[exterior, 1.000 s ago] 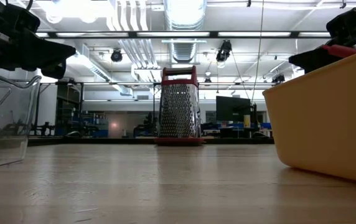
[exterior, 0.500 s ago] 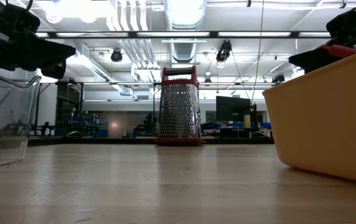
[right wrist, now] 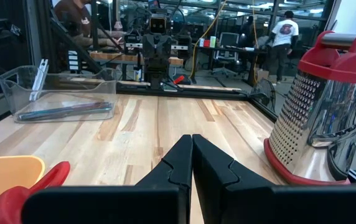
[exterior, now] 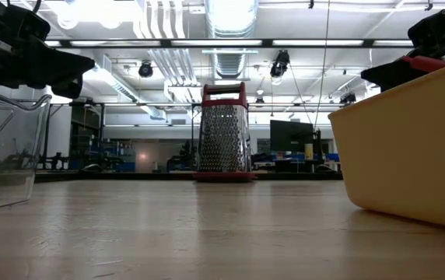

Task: Pick & Place Kitchen Items
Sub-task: Return to Home Position

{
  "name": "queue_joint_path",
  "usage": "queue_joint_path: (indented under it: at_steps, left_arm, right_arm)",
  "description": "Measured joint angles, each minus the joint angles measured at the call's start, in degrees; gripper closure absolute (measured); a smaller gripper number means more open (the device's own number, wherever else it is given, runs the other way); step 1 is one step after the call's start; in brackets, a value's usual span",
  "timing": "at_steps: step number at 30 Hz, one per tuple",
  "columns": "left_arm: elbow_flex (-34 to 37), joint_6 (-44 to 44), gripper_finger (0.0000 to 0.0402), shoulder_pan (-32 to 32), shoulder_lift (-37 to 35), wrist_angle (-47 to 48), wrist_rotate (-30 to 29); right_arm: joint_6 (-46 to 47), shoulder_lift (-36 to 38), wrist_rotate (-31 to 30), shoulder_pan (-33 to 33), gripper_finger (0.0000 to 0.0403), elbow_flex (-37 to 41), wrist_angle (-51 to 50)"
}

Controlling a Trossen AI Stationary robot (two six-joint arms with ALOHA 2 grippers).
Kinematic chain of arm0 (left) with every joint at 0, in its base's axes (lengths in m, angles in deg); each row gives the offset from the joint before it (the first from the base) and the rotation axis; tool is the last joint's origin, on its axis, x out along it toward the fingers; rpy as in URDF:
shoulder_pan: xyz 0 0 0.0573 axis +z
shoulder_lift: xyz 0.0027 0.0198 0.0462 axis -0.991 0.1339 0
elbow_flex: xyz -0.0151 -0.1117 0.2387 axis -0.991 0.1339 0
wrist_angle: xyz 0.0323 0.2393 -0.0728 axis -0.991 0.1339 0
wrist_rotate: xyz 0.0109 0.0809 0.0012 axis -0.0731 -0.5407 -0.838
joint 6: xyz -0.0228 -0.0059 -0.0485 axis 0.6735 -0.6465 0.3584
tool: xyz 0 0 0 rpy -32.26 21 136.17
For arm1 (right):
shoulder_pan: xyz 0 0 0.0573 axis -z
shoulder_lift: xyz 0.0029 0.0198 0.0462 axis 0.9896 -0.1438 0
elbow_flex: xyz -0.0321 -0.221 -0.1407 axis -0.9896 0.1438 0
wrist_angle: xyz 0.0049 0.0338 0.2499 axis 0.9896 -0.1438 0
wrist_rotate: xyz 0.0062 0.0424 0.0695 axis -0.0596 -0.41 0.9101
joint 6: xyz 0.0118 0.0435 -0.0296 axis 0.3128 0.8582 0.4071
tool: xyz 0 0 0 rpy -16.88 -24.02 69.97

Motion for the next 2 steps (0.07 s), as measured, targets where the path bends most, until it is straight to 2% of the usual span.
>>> queue_joint_path:
  at_steps: [2]
  left_arm:
    - [0.0,0.0,0.0369,0.0,0.0,0.0,0.0]
  right_arm:
    - [0.0,0.0,0.0,0.0,0.0394,0.0,0.0]
